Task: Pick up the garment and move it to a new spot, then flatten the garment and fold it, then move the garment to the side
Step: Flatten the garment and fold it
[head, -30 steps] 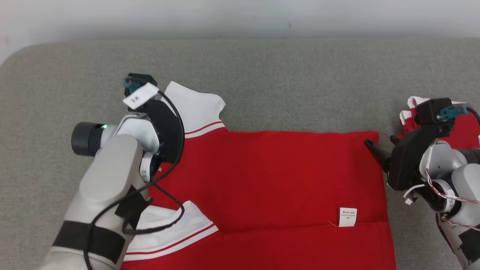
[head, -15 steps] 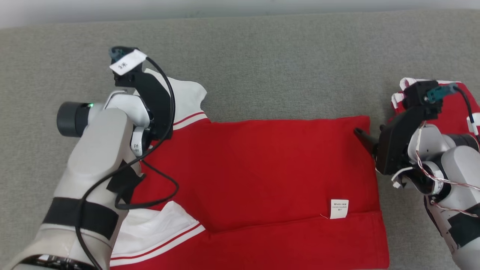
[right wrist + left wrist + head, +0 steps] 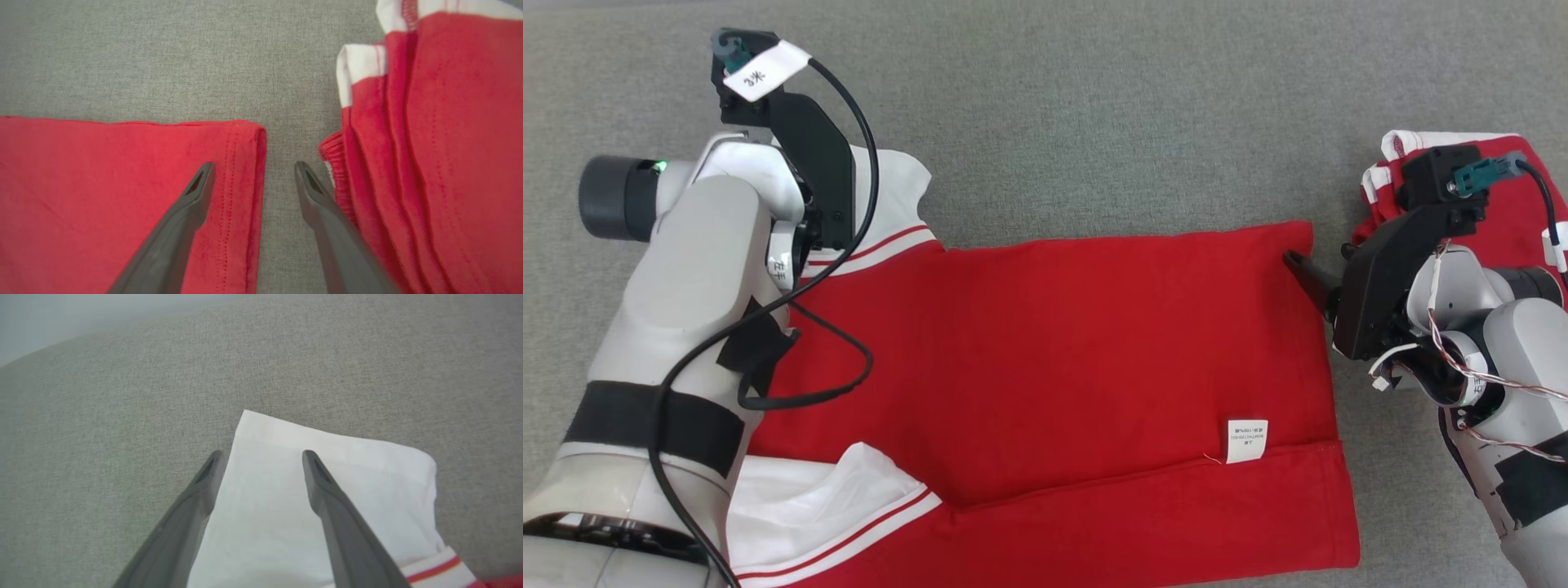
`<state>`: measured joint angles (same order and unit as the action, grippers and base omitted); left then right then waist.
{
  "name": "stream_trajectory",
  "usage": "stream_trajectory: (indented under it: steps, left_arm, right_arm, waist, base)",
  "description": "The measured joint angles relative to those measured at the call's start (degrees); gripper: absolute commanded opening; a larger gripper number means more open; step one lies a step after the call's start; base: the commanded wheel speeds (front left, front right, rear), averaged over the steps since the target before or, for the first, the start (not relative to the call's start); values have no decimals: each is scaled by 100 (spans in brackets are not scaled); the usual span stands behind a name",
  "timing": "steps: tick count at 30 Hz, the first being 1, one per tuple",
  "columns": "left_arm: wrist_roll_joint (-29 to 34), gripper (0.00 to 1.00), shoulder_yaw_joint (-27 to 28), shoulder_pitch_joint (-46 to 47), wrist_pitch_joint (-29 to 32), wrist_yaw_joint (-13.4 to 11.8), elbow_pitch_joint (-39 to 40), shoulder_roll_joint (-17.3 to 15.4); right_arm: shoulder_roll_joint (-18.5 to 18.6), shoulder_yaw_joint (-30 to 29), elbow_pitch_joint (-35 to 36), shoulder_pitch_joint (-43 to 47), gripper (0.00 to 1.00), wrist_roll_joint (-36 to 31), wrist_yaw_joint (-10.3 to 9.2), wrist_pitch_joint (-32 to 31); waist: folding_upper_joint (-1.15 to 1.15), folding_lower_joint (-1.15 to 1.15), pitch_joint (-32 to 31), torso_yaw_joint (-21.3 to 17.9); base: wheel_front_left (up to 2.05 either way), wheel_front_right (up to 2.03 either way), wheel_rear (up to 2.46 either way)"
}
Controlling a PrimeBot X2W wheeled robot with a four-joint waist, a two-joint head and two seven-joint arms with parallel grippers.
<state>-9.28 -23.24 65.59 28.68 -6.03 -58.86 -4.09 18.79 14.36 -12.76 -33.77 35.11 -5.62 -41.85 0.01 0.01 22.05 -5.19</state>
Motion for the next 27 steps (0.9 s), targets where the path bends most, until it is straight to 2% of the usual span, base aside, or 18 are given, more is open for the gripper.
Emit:
stream_trajectory:
  steps: [13, 27]
  left_arm:
    - [130, 100, 49, 222, -126, -55, -448, -185]
    - [112, 100, 66, 358, -308, -90, -721, -10]
  right_arm:
    - [-176, -9, 63, -199, 100, -18, -44, 54]
    - [-103, -76, 176, -174, 100, -62, -51, 60]
  waist:
    - [0, 0, 195, -115]
    - [-1, -1, 302, -104]
  base:
    - [0, 0, 0]
    - [0, 0, 0]
